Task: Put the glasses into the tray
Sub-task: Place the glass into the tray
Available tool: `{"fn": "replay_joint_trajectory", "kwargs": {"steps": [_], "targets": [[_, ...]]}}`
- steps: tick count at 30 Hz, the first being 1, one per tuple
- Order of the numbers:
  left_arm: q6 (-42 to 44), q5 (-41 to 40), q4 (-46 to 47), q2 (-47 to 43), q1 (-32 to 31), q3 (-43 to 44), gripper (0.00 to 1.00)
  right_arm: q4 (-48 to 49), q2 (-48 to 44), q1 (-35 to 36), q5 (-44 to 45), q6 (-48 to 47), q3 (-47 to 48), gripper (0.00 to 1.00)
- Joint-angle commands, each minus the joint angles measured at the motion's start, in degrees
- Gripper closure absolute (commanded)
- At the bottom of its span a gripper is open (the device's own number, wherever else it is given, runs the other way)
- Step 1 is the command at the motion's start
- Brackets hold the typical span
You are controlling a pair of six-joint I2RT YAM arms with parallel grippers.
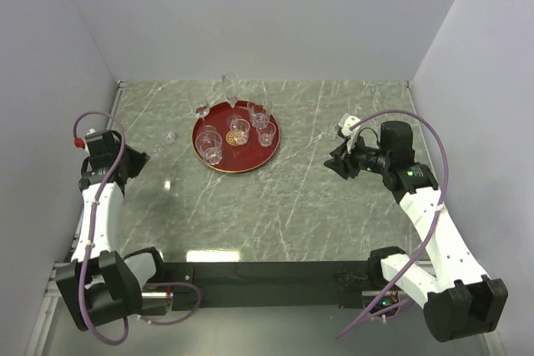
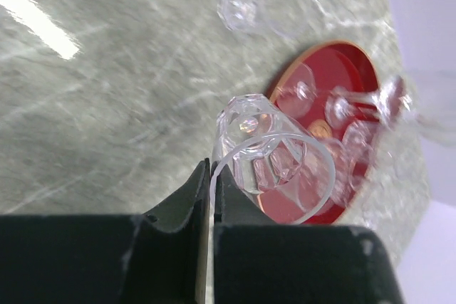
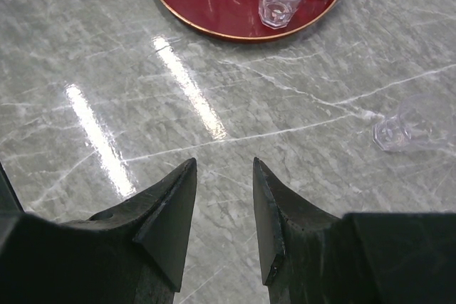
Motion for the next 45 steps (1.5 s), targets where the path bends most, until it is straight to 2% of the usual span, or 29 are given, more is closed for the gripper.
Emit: {"fn": "replay_joint_trajectory", "kwargs": {"steps": [1,6,15,19,35,45], "targets": [[3.0,6.0,0.1,-3.4,-0.2,2.1,1.00,1.3,-0.1,-0.6,-0.9,-0.2,-0.4,0.55],[6.7,11.7,2.1,-7.1,-0.2,2.0,1.00,1.3,0.0,-0.8,-0.9,-0.2,-0.4,0.55],[12.1,20.8,0.9,-7.4,-0.5,4.2,1.00,1.4,0.4,-0.8,-0.7,-0.4,-0.4,0.55],[13.6,22.5,0.6,-7.8,-1.7,4.2,1.00,1.4,0.5,-0.8,-0.7,-0.3,-0.4,0.55],[15.4,16.1,-0.6,-7.9,-16.7,5.5,1.00,1.4,1.1,-1.0,-0.1,-0.5,-0.5,0.55],[16.9,14.3,0.2,-9.1,-21.9,5.1,1.00,1.4,1.2,-1.0,0.0,-0.5,-0.5,0.55]]}}
